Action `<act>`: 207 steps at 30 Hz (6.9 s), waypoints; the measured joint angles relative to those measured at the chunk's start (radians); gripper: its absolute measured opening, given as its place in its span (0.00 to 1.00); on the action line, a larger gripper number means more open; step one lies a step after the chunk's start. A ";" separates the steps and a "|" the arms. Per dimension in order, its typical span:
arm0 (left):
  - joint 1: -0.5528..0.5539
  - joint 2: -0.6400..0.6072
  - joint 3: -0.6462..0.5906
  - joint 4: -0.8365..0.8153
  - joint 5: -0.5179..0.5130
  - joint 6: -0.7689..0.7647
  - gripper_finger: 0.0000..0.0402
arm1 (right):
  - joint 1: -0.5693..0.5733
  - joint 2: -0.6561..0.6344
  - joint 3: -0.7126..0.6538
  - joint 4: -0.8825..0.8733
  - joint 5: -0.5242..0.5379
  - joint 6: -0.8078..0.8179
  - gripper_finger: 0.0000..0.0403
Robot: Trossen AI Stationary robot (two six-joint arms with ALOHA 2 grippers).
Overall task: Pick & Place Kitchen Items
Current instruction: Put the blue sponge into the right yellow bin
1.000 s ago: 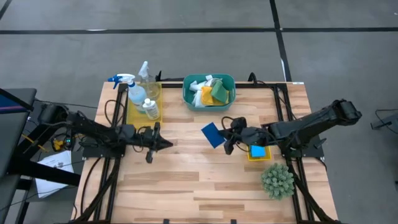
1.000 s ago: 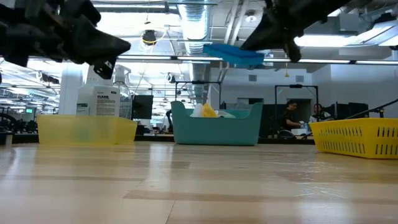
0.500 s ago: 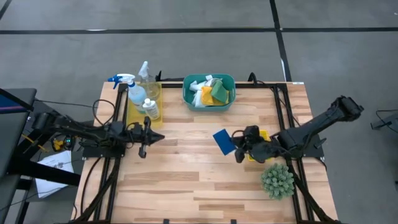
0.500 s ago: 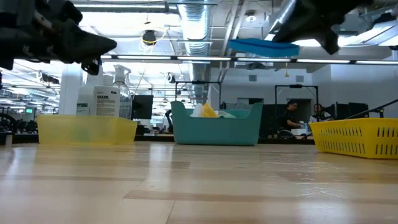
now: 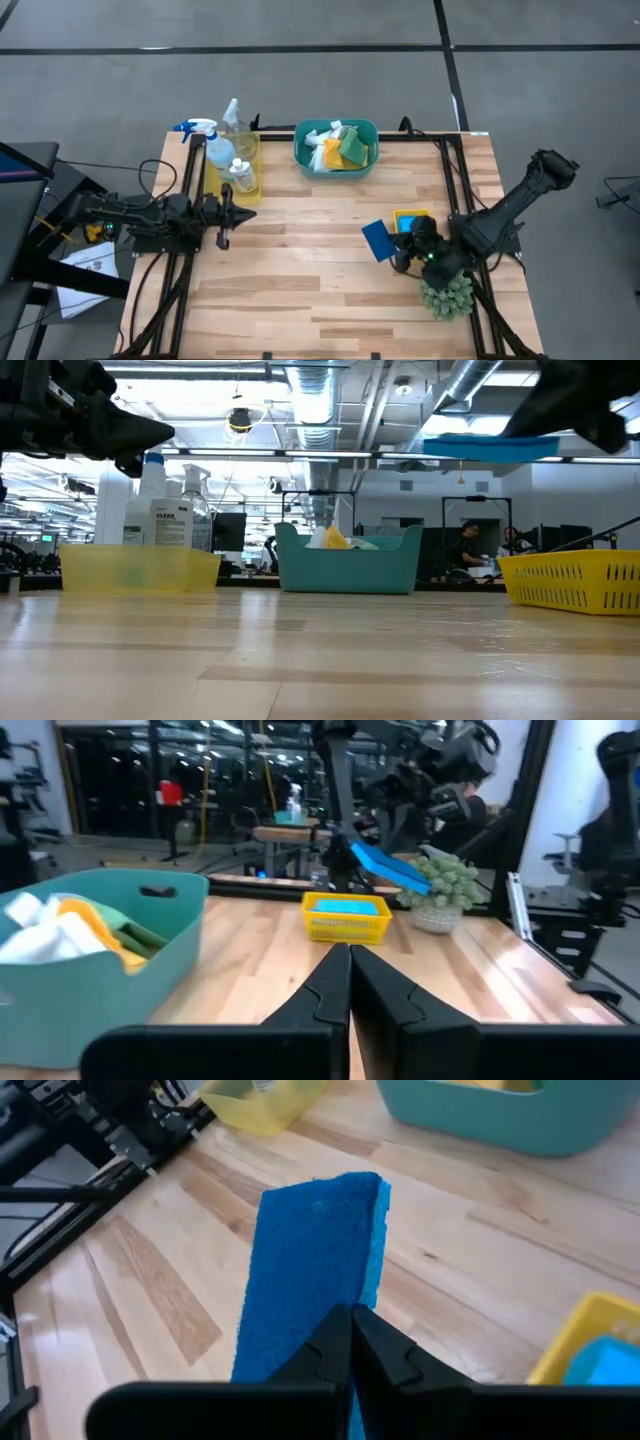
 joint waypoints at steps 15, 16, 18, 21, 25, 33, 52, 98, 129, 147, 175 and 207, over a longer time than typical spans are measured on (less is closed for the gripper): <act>0.000 -0.235 0.010 -0.273 -0.011 0.141 0.01 | 0.185 -0.006 0.000 -0.312 0.049 0.435 0.00; 0.000 -0.232 0.011 -0.274 -0.013 0.147 0.01 | 0.193 -0.012 0.000 -0.330 0.040 0.449 0.00; 0.000 -0.224 0.011 -0.276 -0.014 0.147 0.01 | 0.212 -0.023 0.000 -0.356 0.036 0.466 0.00; 0.000 -0.200 0.011 -0.276 -0.017 0.081 0.01 | 0.234 -0.052 0.000 -0.382 0.037 0.467 0.00; 0.000 -0.153 0.011 -0.274 -0.017 -0.201 0.01 | 0.243 -0.098 0.000 -0.435 0.036 0.456 0.00; 0.000 -0.053 0.010 -0.201 -0.020 -0.294 0.01 | 0.227 -0.198 0.000 -0.563 0.036 0.453 0.00; 0.000 0.066 0.010 -0.184 -0.019 -0.293 0.01 | -0.023 -0.374 0.000 -0.504 -0.158 0.277 0.00; 0.000 0.066 0.011 -0.184 -0.019 -0.293 0.01 | -0.208 -0.333 -0.108 -0.287 -0.311 0.319 0.00; 0.000 0.066 0.011 -0.184 -0.018 -0.293 0.01 | -0.360 -0.333 -0.321 0.103 -0.464 0.134 0.00; 0.000 0.066 0.011 -0.184 -0.019 -0.293 0.01 | -0.108 -0.333 -0.321 -0.033 -0.226 0.477 0.00; 0.000 0.065 0.011 -0.184 -0.018 -0.293 0.01 | -0.107 -0.148 -0.321 0.108 -0.138 0.568 0.00; 0.000 0.065 0.011 -0.184 -0.019 -0.293 0.01 | -0.105 -0.192 -0.321 0.013 -0.121 0.610 0.00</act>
